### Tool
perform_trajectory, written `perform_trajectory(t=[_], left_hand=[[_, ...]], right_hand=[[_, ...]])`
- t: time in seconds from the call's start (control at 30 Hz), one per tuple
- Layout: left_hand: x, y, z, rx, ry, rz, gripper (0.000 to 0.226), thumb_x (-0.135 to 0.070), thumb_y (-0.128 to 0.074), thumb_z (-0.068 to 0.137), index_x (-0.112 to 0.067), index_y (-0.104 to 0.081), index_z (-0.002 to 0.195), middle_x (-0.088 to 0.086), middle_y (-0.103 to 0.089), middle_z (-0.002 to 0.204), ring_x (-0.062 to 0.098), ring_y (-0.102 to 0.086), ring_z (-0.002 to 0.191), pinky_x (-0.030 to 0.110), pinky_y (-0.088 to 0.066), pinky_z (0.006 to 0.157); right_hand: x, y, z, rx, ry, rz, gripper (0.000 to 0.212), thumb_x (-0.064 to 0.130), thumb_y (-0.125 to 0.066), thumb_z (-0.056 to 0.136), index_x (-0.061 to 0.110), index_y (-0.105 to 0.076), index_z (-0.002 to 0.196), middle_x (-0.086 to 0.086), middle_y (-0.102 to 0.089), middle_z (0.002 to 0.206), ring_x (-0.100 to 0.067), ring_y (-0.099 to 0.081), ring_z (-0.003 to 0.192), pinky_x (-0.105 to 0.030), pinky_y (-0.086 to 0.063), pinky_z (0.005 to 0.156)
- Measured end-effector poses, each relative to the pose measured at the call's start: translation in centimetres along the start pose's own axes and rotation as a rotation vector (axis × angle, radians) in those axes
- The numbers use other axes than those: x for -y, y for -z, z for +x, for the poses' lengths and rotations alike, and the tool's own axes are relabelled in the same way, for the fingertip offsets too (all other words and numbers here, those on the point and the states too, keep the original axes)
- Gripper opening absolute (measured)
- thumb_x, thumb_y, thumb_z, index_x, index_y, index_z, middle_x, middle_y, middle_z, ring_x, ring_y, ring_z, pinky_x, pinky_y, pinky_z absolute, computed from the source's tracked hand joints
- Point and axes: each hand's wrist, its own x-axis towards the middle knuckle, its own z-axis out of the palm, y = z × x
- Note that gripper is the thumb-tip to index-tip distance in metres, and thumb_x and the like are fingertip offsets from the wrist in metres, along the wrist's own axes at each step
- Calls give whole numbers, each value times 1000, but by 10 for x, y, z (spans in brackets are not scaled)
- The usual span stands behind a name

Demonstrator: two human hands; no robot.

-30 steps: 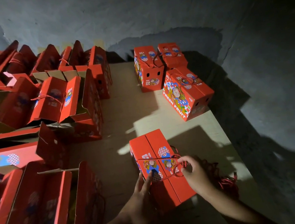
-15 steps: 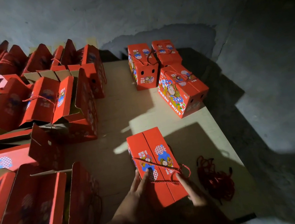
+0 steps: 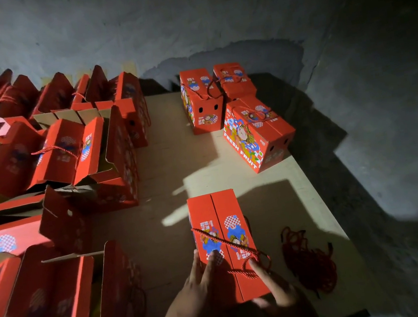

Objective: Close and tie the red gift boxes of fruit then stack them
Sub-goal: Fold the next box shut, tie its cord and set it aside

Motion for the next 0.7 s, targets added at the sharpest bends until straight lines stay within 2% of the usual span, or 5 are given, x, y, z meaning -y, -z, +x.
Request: perform_trajectory(t=[0.07, 0.23, 0.4, 0.53, 0.7], left_hand=[[-1, -1, 3, -24, -3, 24, 94, -19, -47, 105, -29, 38, 144, 14, 32, 163, 29, -21, 155, 37, -41, 112], [7, 2, 20, -67, 10, 70, 103, -18, -53, 102, -36, 38, 145, 12, 35, 162, 32, -20, 154, 38, -42, 111], [8, 15, 45, -125, -33, 69, 122, -34, -72, 90, -50, 35, 146, 5, 35, 163, 33, -23, 153, 42, -43, 112], [11, 31, 67, -189, -86, 62, 119, -38, -69, 85, -54, 30, 148, 2, 26, 167, 33, -29, 151, 40, -44, 111], [8, 63, 104, -190, -78, 75, 118, -68, -55, 70, -35, 12, 161, 7, 15, 169, 36, -29, 150, 47, -42, 113]], right_hand=[[3, 30, 11, -56, -157, -164, 101, 45, -63, 96, 16, 17, 151, 20, -25, 160, 3, -41, 139, 3, -24, 97], [8, 35, 22, -75, -63, -95, 98, 34, -66, 97, 12, 10, 154, 12, -28, 164, -4, -42, 143, -13, -33, 114], [7, 47, 37, -158, -40, -63, 92, 27, -72, 94, 46, -9, 159, 17, -39, 158, -1, -46, 139, -11, -32, 113], [6, 63, 65, -198, -12, -71, 91, 18, -74, 92, 43, -19, 159, 9, -45, 157, -6, -46, 141, -11, -30, 113], [5, 88, 108, -195, 24, -51, 85, 11, -72, 92, 36, -28, 159, 0, -42, 160, -17, -42, 146, -31, -35, 118]])
